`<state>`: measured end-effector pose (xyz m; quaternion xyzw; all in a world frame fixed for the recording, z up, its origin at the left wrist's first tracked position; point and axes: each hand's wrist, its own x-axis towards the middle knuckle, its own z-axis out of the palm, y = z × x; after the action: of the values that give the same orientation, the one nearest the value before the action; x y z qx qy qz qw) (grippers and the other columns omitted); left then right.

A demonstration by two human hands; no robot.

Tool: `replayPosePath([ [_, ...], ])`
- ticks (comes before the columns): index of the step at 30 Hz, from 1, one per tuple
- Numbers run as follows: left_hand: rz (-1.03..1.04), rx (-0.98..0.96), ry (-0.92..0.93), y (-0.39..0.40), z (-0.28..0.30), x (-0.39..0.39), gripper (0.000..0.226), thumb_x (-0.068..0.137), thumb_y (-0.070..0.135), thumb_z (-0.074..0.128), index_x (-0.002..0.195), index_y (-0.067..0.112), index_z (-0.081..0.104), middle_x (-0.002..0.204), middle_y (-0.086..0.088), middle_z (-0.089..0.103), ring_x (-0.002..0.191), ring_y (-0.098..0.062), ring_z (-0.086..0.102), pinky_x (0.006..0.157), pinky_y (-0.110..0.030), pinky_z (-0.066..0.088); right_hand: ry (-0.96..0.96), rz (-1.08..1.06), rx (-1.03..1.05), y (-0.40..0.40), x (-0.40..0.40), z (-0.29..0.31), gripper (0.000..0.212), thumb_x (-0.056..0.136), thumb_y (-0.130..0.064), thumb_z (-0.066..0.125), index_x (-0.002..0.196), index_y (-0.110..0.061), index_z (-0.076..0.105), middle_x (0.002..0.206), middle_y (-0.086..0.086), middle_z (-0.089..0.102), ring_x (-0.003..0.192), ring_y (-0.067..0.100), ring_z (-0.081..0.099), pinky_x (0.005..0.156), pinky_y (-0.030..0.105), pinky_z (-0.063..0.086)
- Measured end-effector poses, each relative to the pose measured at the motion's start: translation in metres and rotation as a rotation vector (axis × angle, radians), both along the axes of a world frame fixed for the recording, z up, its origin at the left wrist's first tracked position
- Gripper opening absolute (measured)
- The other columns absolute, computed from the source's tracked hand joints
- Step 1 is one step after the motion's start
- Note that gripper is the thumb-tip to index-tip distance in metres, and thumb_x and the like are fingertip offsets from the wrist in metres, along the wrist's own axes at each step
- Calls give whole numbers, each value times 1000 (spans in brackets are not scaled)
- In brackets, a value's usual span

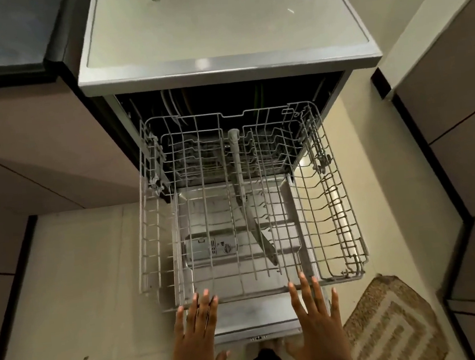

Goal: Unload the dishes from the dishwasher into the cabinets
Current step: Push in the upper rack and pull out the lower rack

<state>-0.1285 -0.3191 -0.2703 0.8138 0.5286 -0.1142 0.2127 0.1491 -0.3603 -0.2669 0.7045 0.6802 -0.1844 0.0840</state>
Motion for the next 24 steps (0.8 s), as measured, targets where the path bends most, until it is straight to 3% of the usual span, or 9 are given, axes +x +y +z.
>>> replayPosePath([
  [4,-11,61,-3,8,-4,-5,120,62,71,58,156,14,10,163,-14,12,147,-38,20,112,-58,25,5,16,38,7,-1,-8,119,59,-83,59,155,-20,31,165,12,20,150,37,17,112,66,19],
  [7,-21,99,2,12,-2,-2,107,70,65,51,156,13,14,163,-14,14,147,-37,23,112,-58,27,0,10,85,12,1,-7,113,62,-77,58,155,-19,29,165,13,17,151,38,15,113,65,17],
  [11,19,159,-1,36,6,7,97,74,61,46,153,10,24,163,-14,13,149,-36,17,114,-57,24,4,-31,108,40,3,-4,119,63,-69,64,159,-22,13,167,13,8,152,38,10,116,64,15],
  [14,30,191,-7,64,9,10,104,72,61,59,154,9,21,164,-14,8,150,-37,11,114,-59,24,-10,-29,111,67,5,-4,120,65,-71,61,160,-26,3,167,11,6,153,36,5,117,65,16],
  [17,12,180,-9,85,9,11,118,63,61,75,154,10,20,164,-13,7,151,-35,10,114,-60,26,-17,-26,90,89,9,-4,118,64,-72,59,159,-26,5,167,11,6,154,35,3,117,66,16],
  [24,-15,223,-7,137,11,14,123,59,64,76,155,10,19,164,-13,6,150,-35,11,115,-59,24,-27,-35,121,141,14,1,119,64,-73,58,159,-27,3,167,10,2,154,35,3,118,66,12],
])
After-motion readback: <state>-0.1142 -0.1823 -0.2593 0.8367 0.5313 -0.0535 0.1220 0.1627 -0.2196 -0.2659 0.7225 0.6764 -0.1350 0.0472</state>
